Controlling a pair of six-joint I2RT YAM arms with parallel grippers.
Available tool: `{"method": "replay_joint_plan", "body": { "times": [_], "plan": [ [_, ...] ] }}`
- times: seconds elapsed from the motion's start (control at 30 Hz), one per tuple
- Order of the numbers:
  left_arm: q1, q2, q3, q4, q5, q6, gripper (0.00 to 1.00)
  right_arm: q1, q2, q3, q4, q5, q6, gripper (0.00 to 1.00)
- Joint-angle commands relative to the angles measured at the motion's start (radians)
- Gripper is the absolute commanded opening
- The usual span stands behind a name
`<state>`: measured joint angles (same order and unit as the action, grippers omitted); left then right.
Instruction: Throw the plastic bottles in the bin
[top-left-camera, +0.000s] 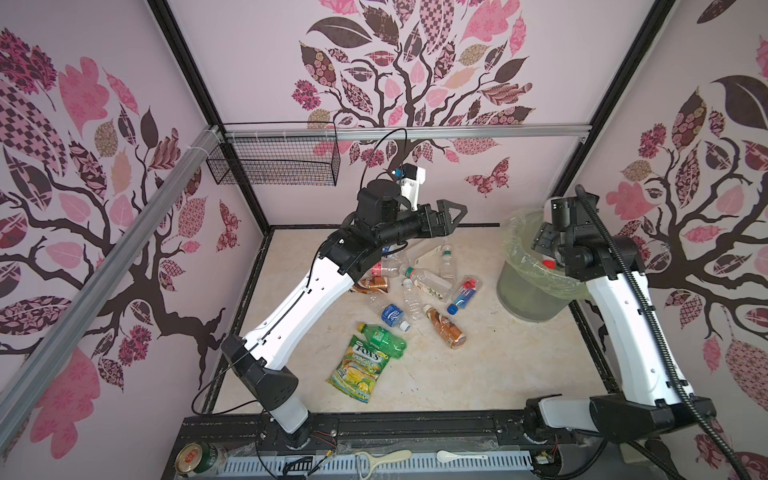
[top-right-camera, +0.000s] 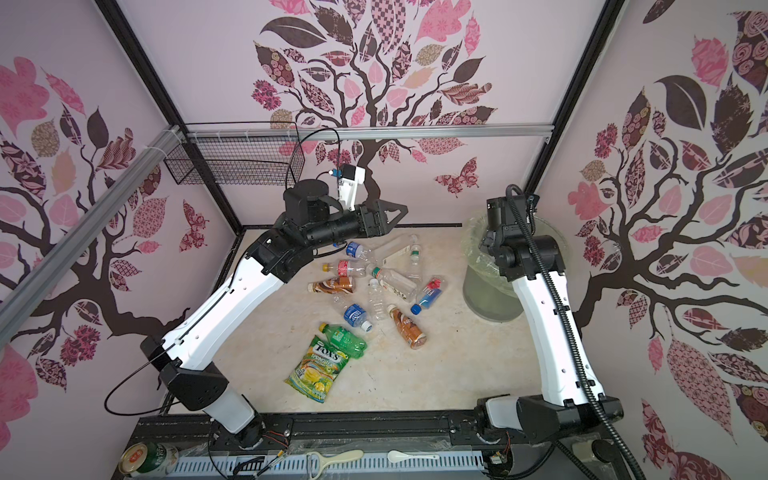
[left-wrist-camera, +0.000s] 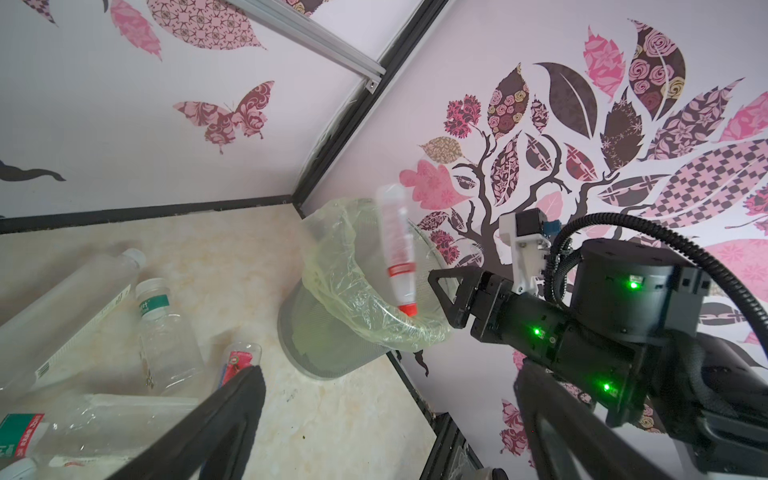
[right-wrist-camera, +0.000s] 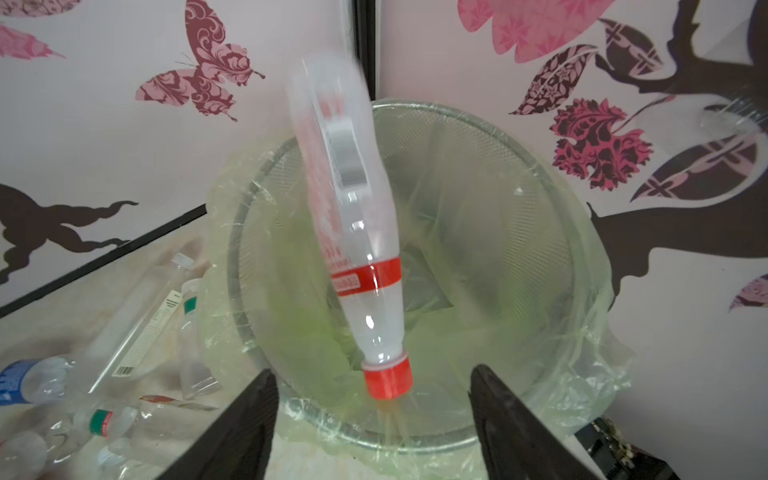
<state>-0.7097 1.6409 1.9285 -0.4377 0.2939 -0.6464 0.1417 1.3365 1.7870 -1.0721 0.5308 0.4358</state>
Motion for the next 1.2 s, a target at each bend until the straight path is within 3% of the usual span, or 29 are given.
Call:
{"method": "replay_joint_plan", "body": {
  "times": [0.0,0.17,0.4,0.53,0.67,0.77,0.93,1.1,1.17],
  "plan": [
    [0.0,-0.014,-0.037,0.012,0.009,0.011,0.98,0.001,-0.02,0.195,-0.001,0.026,-0.024,0.99],
    [-0.004,0.037,0.004,0.031,0.019,-0.032,0.98,0.001,0.058,0.382,-0.092,0.051,-0.043,0.99],
    [-0.008,0.066,0.083,-0.013,-0.019,-0.039,0.98,-0.023,0.011,0.235,-0.06,0.174,-0.043,1.0],
    [-0.008,0.055,0.07,-0.051,-0.044,-0.059,0.98,-0.272,-0.05,0.088,-0.057,-0.065,0.036,1.0],
    [-0.018,0.044,0.039,-0.044,-0.045,-0.087,0.98,-0.285,-0.082,-0.032,-0.074,-0.057,0.096,0.99],
    [-0.028,0.056,0.034,-0.04,-0.03,-0.099,0.99,-0.362,-0.106,-0.123,-0.059,-0.142,0.116,1.0],
    [-0.028,0.086,0.035,-0.028,-0.014,-0.145,0.98,-0.37,-0.103,-0.205,-0.022,-0.171,0.12,0.99],
    [-0.028,0.098,0.04,-0.018,-0.002,-0.158,0.98,-0.372,-0.098,-0.28,0.043,-0.208,0.081,0.92],
    [-0.028,0.097,0.033,-0.019,-0.002,-0.165,0.98,-0.372,-0.087,-0.303,0.047,-0.213,0.079,0.85]
  ]
}}
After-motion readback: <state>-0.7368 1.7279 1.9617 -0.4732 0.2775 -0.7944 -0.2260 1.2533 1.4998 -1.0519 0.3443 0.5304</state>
